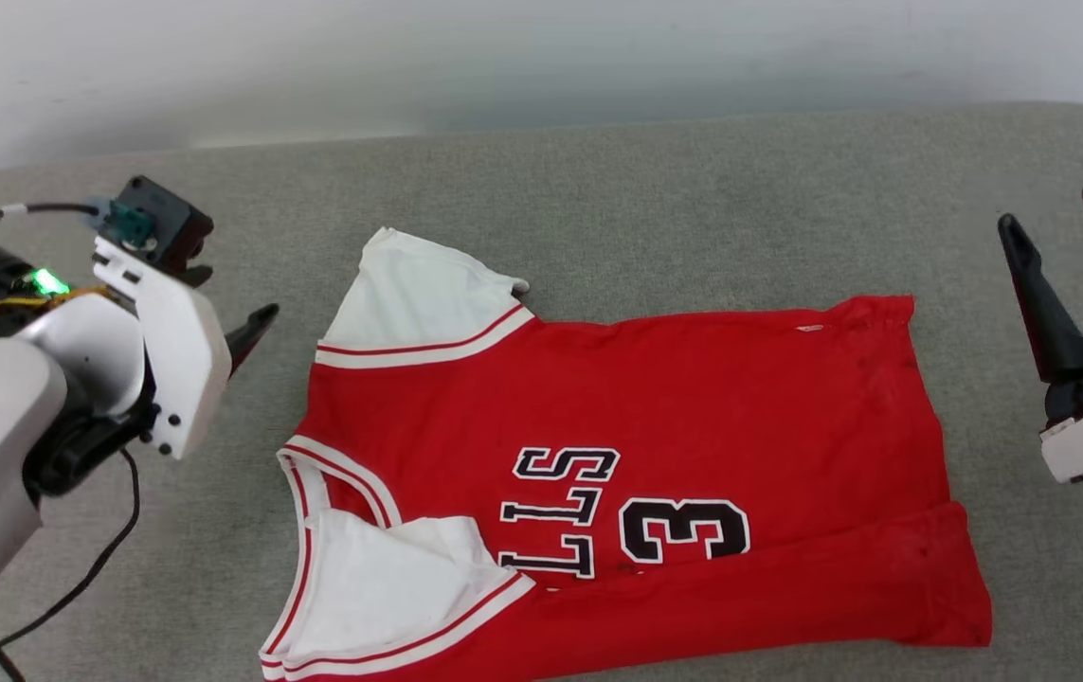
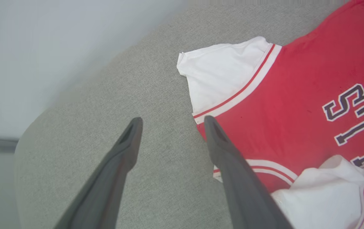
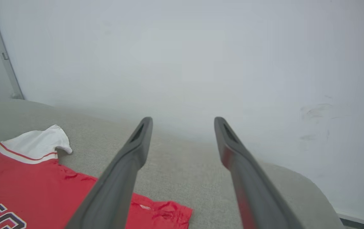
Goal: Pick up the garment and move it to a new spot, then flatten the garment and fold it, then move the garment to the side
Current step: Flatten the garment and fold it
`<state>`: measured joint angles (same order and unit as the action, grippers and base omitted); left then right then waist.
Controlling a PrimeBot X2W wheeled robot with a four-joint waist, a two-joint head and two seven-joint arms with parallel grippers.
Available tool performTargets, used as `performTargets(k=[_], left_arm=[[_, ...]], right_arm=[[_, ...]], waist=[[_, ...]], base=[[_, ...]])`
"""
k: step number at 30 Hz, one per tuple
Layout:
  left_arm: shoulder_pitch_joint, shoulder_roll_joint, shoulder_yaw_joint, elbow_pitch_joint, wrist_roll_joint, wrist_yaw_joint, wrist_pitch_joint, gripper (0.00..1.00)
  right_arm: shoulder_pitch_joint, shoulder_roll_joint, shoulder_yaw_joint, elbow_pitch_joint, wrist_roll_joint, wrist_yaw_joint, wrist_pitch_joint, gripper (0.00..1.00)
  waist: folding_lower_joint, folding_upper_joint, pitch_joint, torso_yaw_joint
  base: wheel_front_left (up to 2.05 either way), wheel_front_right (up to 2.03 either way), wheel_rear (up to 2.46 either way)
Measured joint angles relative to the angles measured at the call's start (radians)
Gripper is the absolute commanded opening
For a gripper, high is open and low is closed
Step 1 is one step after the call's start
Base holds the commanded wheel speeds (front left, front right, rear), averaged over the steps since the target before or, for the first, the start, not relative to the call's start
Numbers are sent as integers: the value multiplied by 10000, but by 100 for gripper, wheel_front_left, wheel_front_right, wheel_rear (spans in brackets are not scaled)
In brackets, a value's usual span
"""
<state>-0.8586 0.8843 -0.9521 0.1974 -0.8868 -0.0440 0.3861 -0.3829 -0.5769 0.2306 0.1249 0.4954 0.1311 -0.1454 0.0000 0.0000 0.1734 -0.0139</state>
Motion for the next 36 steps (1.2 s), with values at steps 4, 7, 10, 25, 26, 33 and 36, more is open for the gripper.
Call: performTargets(k=[4, 7, 10, 25, 26, 33, 36], left_arm=[[-768, -374, 276, 748, -6, -15, 71, 100], [-1322, -627, 556, 1294, -439, -35, 474, 100], [-2021, -794, 738, 1716, -564, -92, 848, 100], [-5408, -1478, 303, 2587, -1237, -456, 5559, 100], [-5568, -1492, 182, 2575, -1126, -493, 5787, 100], [-5713, -1580, -410, 2625, -905, -629, 6625, 100], [-5688, -1507, -497, 2625, -924, -704, 6577, 33]], right_arm=[[790, 1087, -1210, -899, -1055, -2, -564, 100], [1275, 1760, -1868, -1628, -1638, -2, -853, 100], [1651, 2395, -2240, -2326, -1858, 0, -1018, 100], [1266, 2823, -1935, -3196, -2153, 0, -1124, 100], [1154, 2780, -1893, -3156, -2155, 0, -1127, 100], [692, 2725, -1682, -2801, -2224, 0, -1152, 100], [526, 2696, -1645, -2658, -2226, 0, -1162, 100]], waist=[[0, 0, 464, -170], [1, 0, 876, -295], [0, 0, 1337, -430], [2, 0, 3878, -1224], [2, 0, 4020, -1274], [1, 0, 4610, -1506], [1, 0, 4610, -1500]], base=[[0, 0, 0], [0, 0, 0], [0, 0, 0], [0, 0, 0], [0, 0, 0], [0, 0, 0], [0, 0, 0]])
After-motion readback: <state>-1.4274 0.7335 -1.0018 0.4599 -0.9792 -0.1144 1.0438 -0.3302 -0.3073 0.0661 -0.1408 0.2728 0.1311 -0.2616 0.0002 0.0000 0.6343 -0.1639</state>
